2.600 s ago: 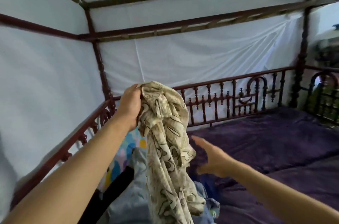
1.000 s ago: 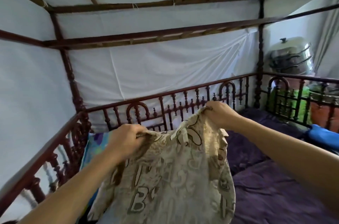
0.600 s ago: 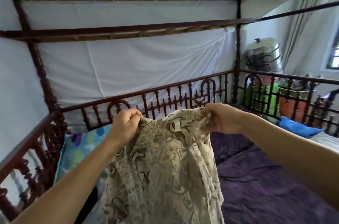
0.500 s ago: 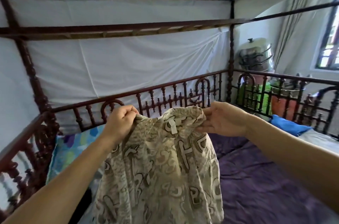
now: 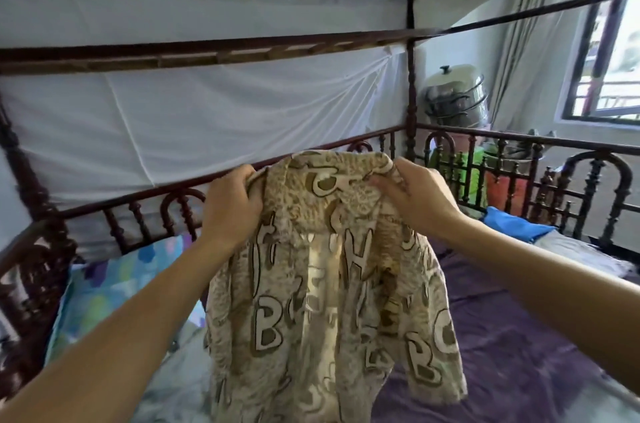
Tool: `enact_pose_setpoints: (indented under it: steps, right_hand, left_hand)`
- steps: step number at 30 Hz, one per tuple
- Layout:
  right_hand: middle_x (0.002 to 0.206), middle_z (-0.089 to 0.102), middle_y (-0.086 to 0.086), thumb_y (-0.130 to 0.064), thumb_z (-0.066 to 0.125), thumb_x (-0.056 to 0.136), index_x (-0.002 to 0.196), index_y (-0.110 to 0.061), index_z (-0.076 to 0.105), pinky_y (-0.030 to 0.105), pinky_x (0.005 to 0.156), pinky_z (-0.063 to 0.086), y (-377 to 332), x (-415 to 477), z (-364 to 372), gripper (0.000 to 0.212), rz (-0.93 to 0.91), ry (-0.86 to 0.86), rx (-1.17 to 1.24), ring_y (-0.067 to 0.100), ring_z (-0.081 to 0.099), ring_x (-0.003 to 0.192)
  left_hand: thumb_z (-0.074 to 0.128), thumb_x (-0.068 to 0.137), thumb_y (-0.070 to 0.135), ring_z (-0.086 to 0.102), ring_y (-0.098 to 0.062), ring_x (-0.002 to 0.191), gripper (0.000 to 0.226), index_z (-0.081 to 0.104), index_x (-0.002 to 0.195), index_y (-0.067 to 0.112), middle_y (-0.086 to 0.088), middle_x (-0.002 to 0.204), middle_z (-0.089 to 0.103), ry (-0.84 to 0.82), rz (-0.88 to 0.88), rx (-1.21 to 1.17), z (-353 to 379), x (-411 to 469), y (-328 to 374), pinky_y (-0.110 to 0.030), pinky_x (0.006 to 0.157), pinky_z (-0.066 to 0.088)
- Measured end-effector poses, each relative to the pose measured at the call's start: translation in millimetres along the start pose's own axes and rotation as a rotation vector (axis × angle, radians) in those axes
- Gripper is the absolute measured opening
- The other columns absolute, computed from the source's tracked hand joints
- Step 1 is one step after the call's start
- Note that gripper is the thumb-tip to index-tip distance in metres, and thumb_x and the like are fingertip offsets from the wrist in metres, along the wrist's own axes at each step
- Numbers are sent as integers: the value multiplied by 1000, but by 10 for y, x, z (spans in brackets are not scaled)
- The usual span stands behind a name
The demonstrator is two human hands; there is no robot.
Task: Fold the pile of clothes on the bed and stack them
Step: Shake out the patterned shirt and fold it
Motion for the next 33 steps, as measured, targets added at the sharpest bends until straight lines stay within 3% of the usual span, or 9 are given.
enact_pose_setpoints:
  steps: [4,7,9,13,15,21,25,30,33]
  right_hand:
    - [60,55,1,-54,49,93,80,-21,40,36,52,42,298,81,-259,36,-43,88,-76,32,52,56]
    - [75,62,4,-53,50,93,88,-19,47,37,59,47,677,51,-293,35,-4,-156,-204,31,56,67]
    - [78,64,1,-49,53,93,85,-22,51,38,63,48,930,-99,-256,28,-22,-281,-56,28,59,73]
    - [61,51,-9,-44,59,91,66,-31,36,35,56,32,1194,-289,-134,37,-78,-307,186,18,45,60]
    - [59,50,-11,-42,60,91,65,-31,38,31,54,33,1264,-243,-95,36,-82,-303,263,9,42,56]
    - [48,48,-19,-36,58,93,68,-24,46,14,42,28,1776,129,90,30,22,-253,493,1,40,43]
    - [53,48,-9,-39,57,92,67,-21,39,33,53,37,2625,146,335,36,151,-209,292,8,41,51]
    - [59,53,-4,-44,54,93,68,-24,33,35,55,36,4101,-58,457,39,413,-272,23,28,52,61]
    - [63,55,1,-46,53,93,69,-24,31,36,58,35,4934,-201,396,39,554,-286,-95,37,55,68]
  left_hand:
    - [56,94,26,60,-40,63,18,57,96,8,-18,67,62,13,148,277,358,-2,318,-31,52,26]
    - [40,91,51,64,-39,66,53,66,103,7,-21,75,67,-120,256,434,685,-69,356,-32,51,33]
    - [21,84,58,65,-38,79,71,67,103,8,-19,90,70,-202,238,420,931,-118,331,-38,59,44]
    - [34,86,37,64,-41,93,46,66,108,11,-18,109,67,-194,120,362,1221,-96,286,-48,71,51]
    - [36,85,31,61,-43,99,46,65,111,8,-20,113,65,-217,91,355,1322,6,296,-50,78,50]
    - [42,86,29,61,-45,93,42,67,104,0,-26,101,65,-141,91,324,1791,569,268,-47,75,46]
    - [42,91,39,60,-38,81,43,64,88,3,-18,86,62,-256,42,259,2874,657,143,-41,62,41]
    - [49,95,18,60,-36,94,20,67,97,8,-14,100,63,-500,-51,127,4658,533,362,-45,72,48]
    - [49,94,16,59,-36,99,21,67,102,12,-10,105,64,-602,-65,73,5567,438,636,-41,73,45]
Point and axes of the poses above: each hand's wrist, its own x-axis towards the middle knuckle, its own z-axis out of the palm, y = z × x, the point moved 3 cm from there along x, towards the middle knuckle
